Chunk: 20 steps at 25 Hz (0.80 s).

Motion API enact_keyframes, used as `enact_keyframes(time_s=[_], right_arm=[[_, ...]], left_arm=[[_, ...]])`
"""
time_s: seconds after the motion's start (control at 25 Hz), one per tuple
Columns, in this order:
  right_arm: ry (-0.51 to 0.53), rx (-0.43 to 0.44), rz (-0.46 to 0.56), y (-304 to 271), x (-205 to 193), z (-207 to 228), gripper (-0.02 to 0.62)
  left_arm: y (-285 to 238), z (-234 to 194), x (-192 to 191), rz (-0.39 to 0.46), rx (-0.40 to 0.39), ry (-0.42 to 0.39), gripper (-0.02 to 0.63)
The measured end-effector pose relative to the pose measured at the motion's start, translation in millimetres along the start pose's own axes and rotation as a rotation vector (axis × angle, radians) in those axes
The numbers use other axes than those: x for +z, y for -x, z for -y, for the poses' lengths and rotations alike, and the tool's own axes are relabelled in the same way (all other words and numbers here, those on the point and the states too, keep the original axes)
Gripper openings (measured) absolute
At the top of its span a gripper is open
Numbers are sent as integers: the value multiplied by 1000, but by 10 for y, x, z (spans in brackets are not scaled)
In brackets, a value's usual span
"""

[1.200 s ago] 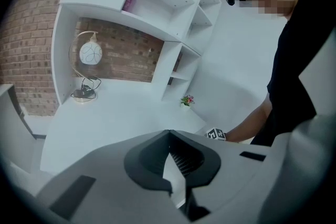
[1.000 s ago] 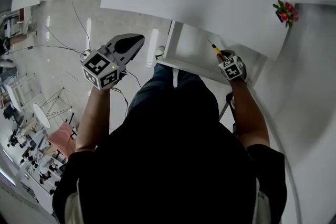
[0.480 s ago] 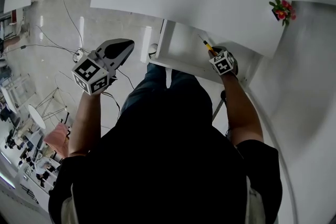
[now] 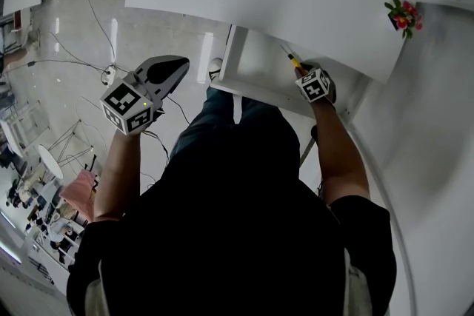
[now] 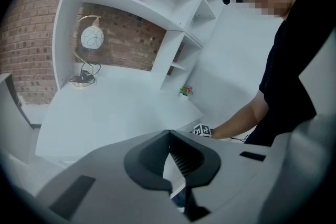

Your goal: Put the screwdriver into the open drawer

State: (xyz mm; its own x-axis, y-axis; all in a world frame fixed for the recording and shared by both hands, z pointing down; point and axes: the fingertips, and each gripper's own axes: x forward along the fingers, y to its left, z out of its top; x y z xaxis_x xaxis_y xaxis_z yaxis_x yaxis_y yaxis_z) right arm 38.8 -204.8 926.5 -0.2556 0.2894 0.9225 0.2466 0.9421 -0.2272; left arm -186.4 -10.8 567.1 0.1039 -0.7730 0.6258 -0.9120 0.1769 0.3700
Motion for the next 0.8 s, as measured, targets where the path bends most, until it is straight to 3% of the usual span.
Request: enact_keyframes(time_s=[0.8], right_arm=[[46, -6, -30, -117, -76, 43, 84]], left_arm=[[-122, -56, -95, -2, -9, 12, 15]])
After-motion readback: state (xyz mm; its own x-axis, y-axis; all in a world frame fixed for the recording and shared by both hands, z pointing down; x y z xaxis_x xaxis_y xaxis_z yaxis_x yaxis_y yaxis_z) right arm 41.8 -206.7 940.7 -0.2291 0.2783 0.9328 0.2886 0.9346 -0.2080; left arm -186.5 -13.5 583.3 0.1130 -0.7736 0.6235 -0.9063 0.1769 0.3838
